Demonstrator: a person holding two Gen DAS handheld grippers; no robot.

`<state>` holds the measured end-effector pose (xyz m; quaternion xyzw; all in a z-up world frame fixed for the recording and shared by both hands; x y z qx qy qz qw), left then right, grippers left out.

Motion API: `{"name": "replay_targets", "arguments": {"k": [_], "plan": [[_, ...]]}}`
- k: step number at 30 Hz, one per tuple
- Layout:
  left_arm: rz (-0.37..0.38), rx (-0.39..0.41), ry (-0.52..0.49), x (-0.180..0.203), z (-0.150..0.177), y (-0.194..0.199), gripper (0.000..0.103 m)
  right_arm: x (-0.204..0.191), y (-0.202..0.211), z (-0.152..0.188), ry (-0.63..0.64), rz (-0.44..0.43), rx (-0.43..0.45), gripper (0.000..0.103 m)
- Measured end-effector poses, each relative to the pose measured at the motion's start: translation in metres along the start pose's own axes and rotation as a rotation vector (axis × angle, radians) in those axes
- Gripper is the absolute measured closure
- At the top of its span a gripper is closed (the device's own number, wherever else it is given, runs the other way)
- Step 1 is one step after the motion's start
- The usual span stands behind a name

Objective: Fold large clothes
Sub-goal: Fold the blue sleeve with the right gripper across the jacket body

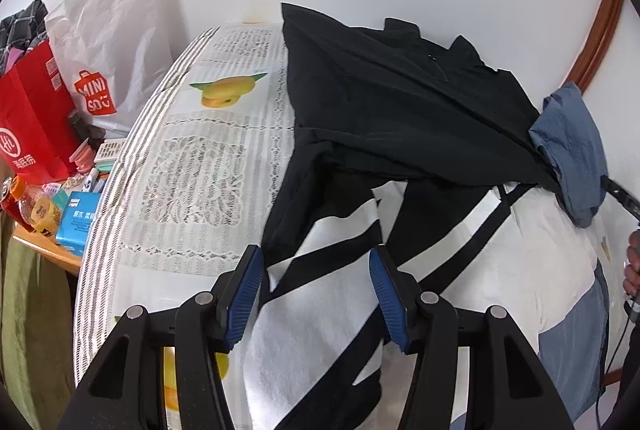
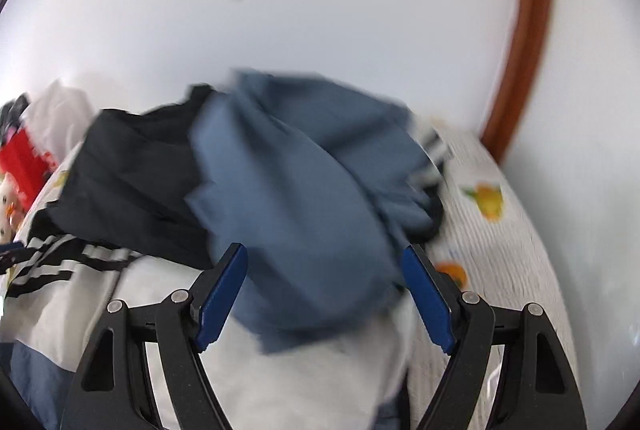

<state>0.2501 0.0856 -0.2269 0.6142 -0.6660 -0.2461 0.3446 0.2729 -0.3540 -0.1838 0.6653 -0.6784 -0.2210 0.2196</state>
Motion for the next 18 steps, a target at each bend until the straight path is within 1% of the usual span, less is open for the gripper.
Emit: {"name": "replay_targets", "arguments": {"k": [1,2,4,6,7,8,9,10,11,13,15,18], "plan": [[0.006,0.0,-0.001,0.001,0.0,0.0,0.05,0.009,-0.004,0.003,-0.043,-0.017,-0.013,0.024],[0.014,-0.003,-0.001,0.003,0.0,-0.001,0.049,0.015,-0.011,0.005,-0.083,-0.056,-0.026,0.024],[0.018,-0.006,-0.003,0.005,0.0,-0.003,0.048,0.02,-0.022,0.007,-0.127,-0.11,-0.049,0.024],[0.016,-0.01,-0.008,0.006,0.0,-0.005,0.048,0.012,-0.04,0.008,-0.142,-0.148,-0.059,0.024],[0.016,-0.011,-0.009,0.007,0.0,-0.005,0.048,0.008,-0.045,0.008,-0.136,-0.15,-0.062,0.025],[0.014,-0.011,-0.01,0.007,0.0,-0.006,0.048,0.001,-0.05,0.006,-0.116,-0.138,-0.061,0.029],[0.011,-0.013,-0.008,0.006,0.0,-0.006,0.048,-0.005,-0.049,0.005,-0.086,-0.124,-0.067,0.051],[0.011,-0.015,-0.005,0.006,0.0,-0.006,0.048,-0.01,-0.046,0.004,-0.057,-0.114,-0.088,0.069],[0.012,-0.016,-0.005,0.006,0.0,-0.006,0.048,-0.014,-0.038,0.002,-0.027,-0.108,-0.096,0.071],[0.013,-0.014,-0.019,0.007,-0.001,-0.006,0.048,-0.031,-0.016,-0.004,0.03,-0.119,-0.041,0.079],[0.008,-0.011,-0.036,0.009,-0.001,-0.007,0.048,-0.052,0.0,-0.011,0.061,-0.166,-0.035,0.081],[0.016,-0.007,-0.035,0.011,-0.002,-0.008,0.048,-0.082,0.021,-0.032,0.084,-0.23,0.016,0.081]]}}
Point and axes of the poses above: each gripper's, at about its wrist camera, not at the fingertips, and y roughly against the way its jaws point, x to its right, z to its underside, the point moved 7 cm from there along -y, roughly the way its jaws point, and after that the axes turned 5 degrees about x, right-handed, at the moved point
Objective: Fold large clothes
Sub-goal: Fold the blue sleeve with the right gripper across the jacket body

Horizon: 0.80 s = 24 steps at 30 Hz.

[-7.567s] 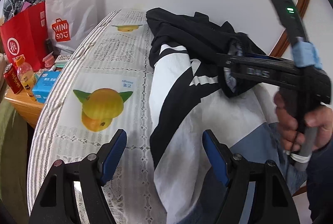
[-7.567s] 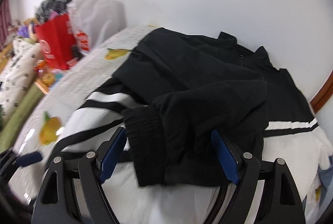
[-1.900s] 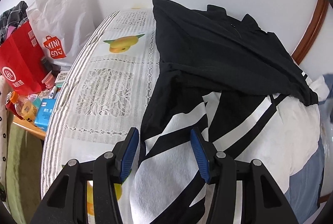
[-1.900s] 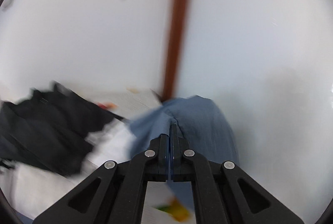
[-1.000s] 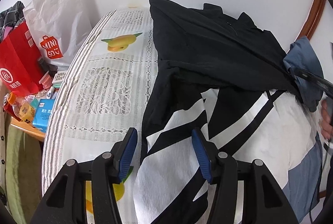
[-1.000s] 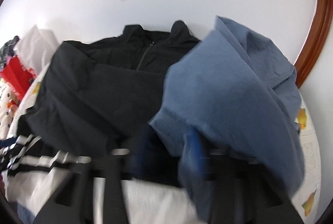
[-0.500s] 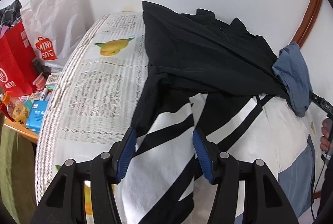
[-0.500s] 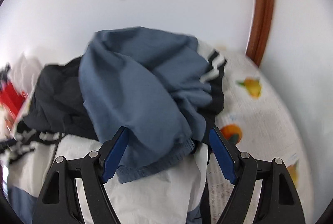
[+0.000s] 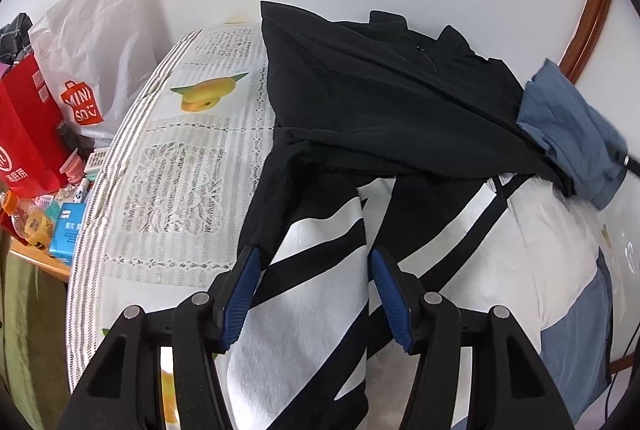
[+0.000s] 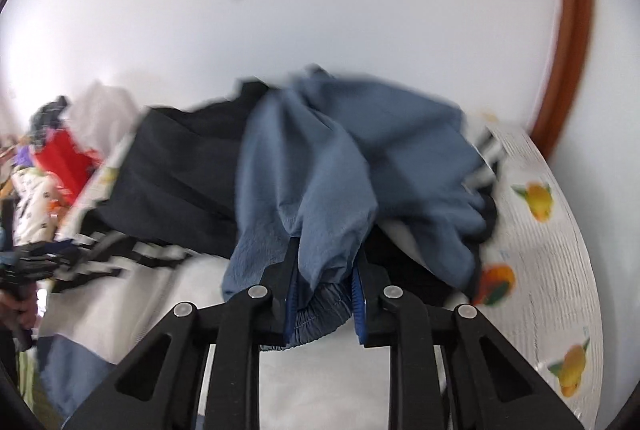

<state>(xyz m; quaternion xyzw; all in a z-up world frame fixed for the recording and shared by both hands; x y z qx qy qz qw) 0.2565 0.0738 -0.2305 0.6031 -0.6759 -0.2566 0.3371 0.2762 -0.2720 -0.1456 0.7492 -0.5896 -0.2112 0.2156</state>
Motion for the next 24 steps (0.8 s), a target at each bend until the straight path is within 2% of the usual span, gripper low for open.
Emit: {"name": "replay_targets", "arguments": {"k": [4,9,12,14,15,19,24], "plan": [[0.016,0.014,0.022,-0.001,-0.002,0.007,0.048,-0.046,-0.013,-0.037,-0.014,-0.121,0.022,0.081],[0.012,0.033,0.016,-0.005,-0.008,0.016,0.048,-0.105,-0.052,-0.076,-0.013,-0.197,0.031,0.079],[0.017,0.048,0.017,-0.006,-0.016,0.018,0.048,-0.128,-0.085,-0.084,-0.012,-0.195,0.019,0.07],[0.032,0.057,0.02,-0.005,-0.022,0.018,0.048,-0.138,-0.107,-0.082,-0.014,-0.216,-0.013,0.054],[0.036,0.059,0.019,-0.004,-0.025,0.018,0.048,-0.138,-0.113,-0.081,-0.018,-0.226,-0.03,0.044],[0.061,0.087,-0.006,0.009,-0.041,0.019,0.048,-0.121,-0.1,-0.079,-0.051,-0.228,0.013,0.043],[0.093,0.108,-0.03,0.029,-0.063,0.013,0.048,-0.069,-0.074,-0.064,0.013,-0.064,0.018,0.043]]}}
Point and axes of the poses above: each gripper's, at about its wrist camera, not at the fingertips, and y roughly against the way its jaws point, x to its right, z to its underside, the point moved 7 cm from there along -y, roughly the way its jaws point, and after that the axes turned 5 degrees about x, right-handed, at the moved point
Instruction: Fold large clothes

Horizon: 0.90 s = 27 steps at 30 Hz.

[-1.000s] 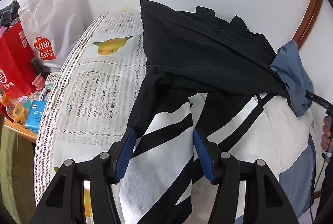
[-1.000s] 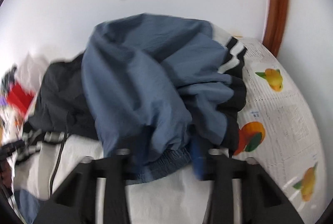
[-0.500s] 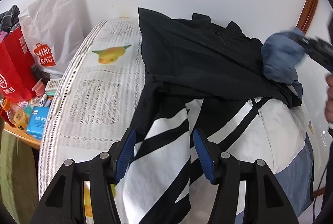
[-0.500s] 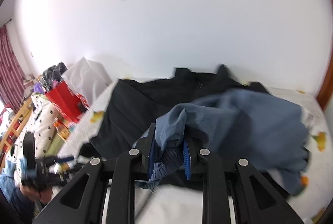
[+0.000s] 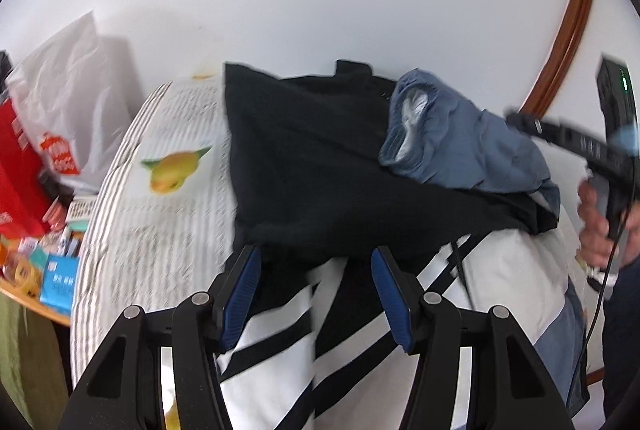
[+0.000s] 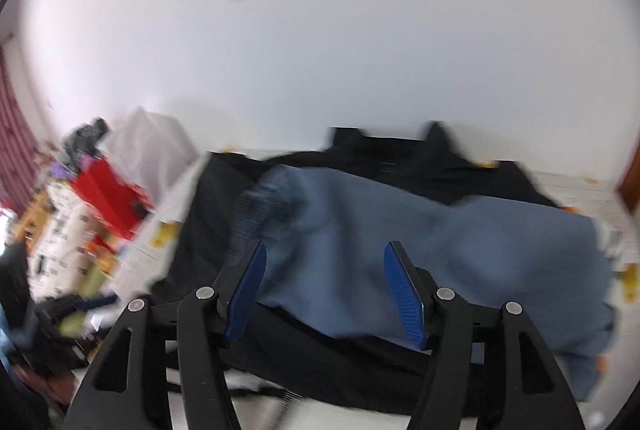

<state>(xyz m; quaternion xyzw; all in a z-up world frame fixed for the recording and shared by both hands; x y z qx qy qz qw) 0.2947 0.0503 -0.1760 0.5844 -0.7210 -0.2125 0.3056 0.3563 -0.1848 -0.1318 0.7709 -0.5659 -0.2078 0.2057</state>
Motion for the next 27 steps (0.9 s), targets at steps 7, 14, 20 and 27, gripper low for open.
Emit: {"name": "replay_targets", "arguments": {"k": [7,14,20,27], "plan": [[0.048,0.025,-0.006,0.031,-0.03,-0.017,0.048,0.093,0.042,0.033,0.0,0.186,-0.03,0.051],[0.096,0.026,-0.021,0.057,-0.048,-0.039,0.048,0.154,0.07,0.06,-0.023,0.282,-0.051,0.051],[0.137,0.012,-0.034,0.074,-0.057,-0.063,0.048,0.175,0.077,0.074,-0.037,0.303,-0.048,0.051],[0.161,-0.006,-0.025,0.073,-0.066,-0.097,0.048,0.184,0.077,0.083,-0.053,0.303,-0.037,0.051]]}}
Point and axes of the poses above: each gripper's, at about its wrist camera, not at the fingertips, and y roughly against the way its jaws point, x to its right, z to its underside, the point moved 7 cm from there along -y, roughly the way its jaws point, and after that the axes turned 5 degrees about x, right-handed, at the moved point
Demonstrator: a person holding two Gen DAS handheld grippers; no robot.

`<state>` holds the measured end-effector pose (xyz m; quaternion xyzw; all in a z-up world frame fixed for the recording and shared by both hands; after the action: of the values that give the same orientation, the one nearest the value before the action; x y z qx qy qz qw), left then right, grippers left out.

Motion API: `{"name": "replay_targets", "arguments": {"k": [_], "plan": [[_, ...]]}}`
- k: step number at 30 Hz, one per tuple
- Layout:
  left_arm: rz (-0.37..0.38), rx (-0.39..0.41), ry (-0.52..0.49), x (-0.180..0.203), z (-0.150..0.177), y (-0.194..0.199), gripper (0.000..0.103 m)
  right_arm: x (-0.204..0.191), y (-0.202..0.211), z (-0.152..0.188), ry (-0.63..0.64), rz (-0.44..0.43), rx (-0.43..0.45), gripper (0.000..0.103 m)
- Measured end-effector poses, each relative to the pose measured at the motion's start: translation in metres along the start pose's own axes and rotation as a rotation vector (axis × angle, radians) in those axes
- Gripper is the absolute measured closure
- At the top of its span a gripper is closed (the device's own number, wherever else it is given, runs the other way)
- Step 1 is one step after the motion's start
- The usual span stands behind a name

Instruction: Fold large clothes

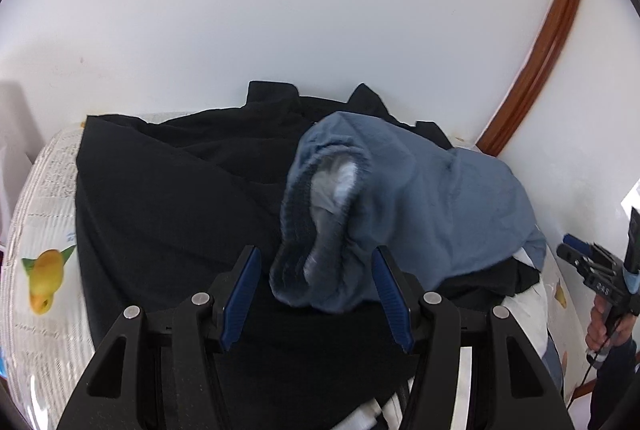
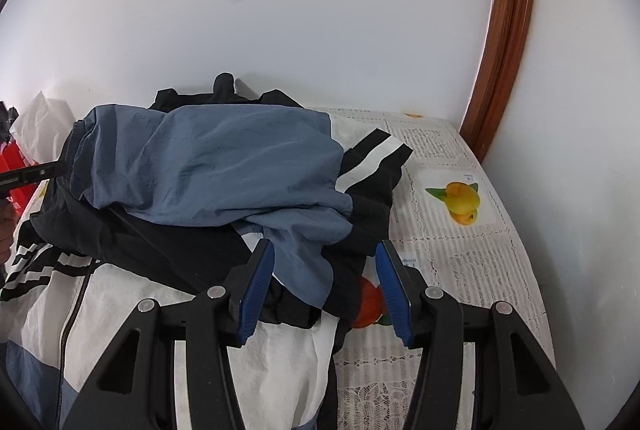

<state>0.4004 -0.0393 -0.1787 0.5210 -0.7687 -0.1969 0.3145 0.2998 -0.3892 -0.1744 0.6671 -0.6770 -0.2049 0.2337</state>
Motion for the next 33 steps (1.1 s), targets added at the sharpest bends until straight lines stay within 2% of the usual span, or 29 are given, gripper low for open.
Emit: {"name": "replay_targets", "arguments": {"k": [5,7,8,10,13,20,23,26,28,33], "plan": [[0.06,-0.005,0.038,-0.008,-0.004,-0.013,0.051,0.003,-0.007,0.005,0.0,0.0,-0.008,0.051],[0.091,-0.018,0.055,-0.007,-0.003,-0.017,0.064,0.003,-0.012,0.006,-0.002,-0.001,-0.017,0.051],[0.097,-0.025,0.06,-0.006,-0.002,-0.018,0.067,0.003,-0.014,0.007,-0.004,-0.001,-0.02,0.051],[0.102,-0.026,0.048,-0.001,-0.001,-0.018,0.088,0.002,-0.018,0.007,-0.004,0.002,-0.02,0.051],[0.086,-0.012,0.024,0.006,-0.003,-0.008,0.096,0.001,-0.024,0.005,-0.021,0.003,-0.022,0.051],[0.052,0.095,0.041,-0.005,-0.031,0.063,0.097,0.008,-0.02,-0.016,-0.068,0.028,0.029,0.051],[-0.044,0.11,0.072,-0.032,-0.034,0.089,0.097,0.011,-0.026,-0.023,-0.082,0.06,0.042,0.051],[-0.125,0.071,0.105,-0.062,-0.022,0.093,0.097,0.009,-0.038,-0.024,-0.107,0.053,0.032,0.051],[-0.147,0.031,0.164,-0.084,-0.006,0.088,0.097,0.004,-0.046,-0.022,-0.108,0.048,0.018,0.051],[-0.193,-0.027,0.237,-0.124,0.029,0.075,0.096,-0.006,-0.066,-0.01,-0.09,0.044,-0.019,0.051]]}}
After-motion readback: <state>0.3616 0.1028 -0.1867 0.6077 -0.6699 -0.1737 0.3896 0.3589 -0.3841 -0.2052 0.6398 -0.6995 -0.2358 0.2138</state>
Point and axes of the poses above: each gripper's, at about its wrist camera, not at the fingertips, and y roughly against the way its jaws point, x to its right, z to its underside, the point moved 7 cm from there along -y, roughly the way its jaws point, and after that the axes turned 5 degrees about x, right-handed, at the moved point
